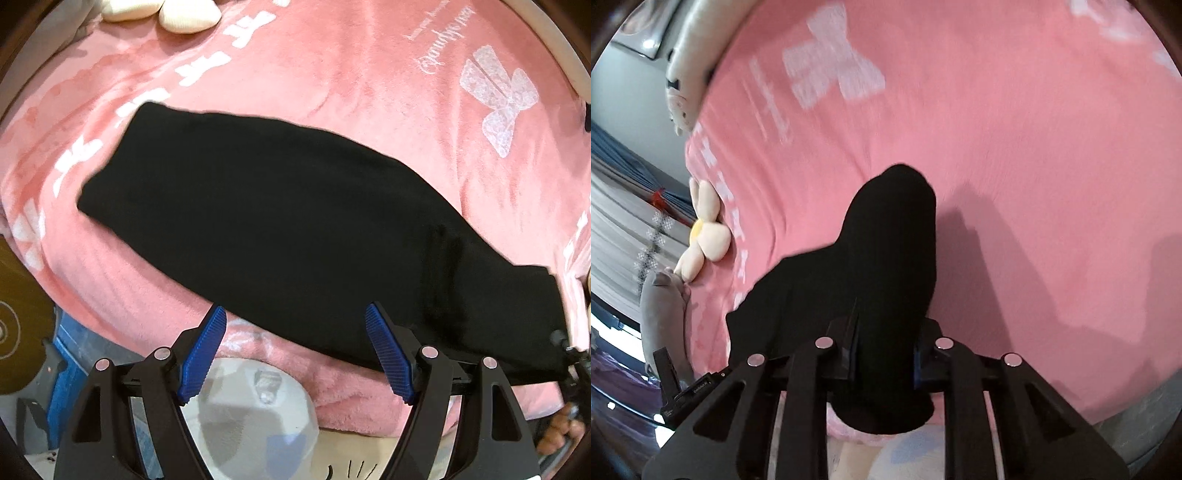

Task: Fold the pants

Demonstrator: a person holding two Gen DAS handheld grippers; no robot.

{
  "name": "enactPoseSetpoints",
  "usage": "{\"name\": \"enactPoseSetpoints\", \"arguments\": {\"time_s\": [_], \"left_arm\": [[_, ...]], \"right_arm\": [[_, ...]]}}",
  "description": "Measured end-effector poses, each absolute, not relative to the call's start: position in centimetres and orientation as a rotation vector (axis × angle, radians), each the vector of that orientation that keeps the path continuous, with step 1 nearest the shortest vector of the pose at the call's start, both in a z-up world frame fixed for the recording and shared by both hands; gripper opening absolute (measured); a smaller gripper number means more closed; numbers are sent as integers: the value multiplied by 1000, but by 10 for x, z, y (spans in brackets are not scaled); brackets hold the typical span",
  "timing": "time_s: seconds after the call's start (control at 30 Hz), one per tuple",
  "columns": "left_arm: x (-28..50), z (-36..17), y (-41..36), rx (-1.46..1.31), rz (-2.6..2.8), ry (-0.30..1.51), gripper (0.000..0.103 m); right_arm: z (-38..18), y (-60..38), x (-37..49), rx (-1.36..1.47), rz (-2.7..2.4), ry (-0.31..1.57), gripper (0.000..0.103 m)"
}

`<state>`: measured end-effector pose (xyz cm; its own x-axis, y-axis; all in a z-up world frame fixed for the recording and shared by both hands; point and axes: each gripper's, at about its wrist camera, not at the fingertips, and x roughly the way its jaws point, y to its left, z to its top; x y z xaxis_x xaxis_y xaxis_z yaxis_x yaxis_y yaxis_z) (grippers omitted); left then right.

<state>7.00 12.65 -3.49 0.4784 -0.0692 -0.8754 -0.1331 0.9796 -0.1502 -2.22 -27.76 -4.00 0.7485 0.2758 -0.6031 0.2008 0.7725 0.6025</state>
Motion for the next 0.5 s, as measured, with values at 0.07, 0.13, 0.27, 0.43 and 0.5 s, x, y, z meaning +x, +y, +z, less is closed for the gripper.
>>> {"name": "enactPoseSetpoints", "arguments": {"time_s": [0.07,0.13,0.27,0.43,0.5], "left_arm": [[72,-36,125,-189,43,1072,75],[73,-39,119,-178,44,1080,75],[74,-54,110,-163,31,1114,75],[78,-61,99,-128,6,1127,75],[80,-64,96,-122,-6,1133,75]], "right_arm": [[-29,-295,-32,655,-21,711,18],[-31,-321,-46,648,-114,693,20],[-74,-347,-50,510,-279,861,45],[-15,-278,-68,259,-276,668,47],[-12,-233,-51,180,-112,724,47]]}}
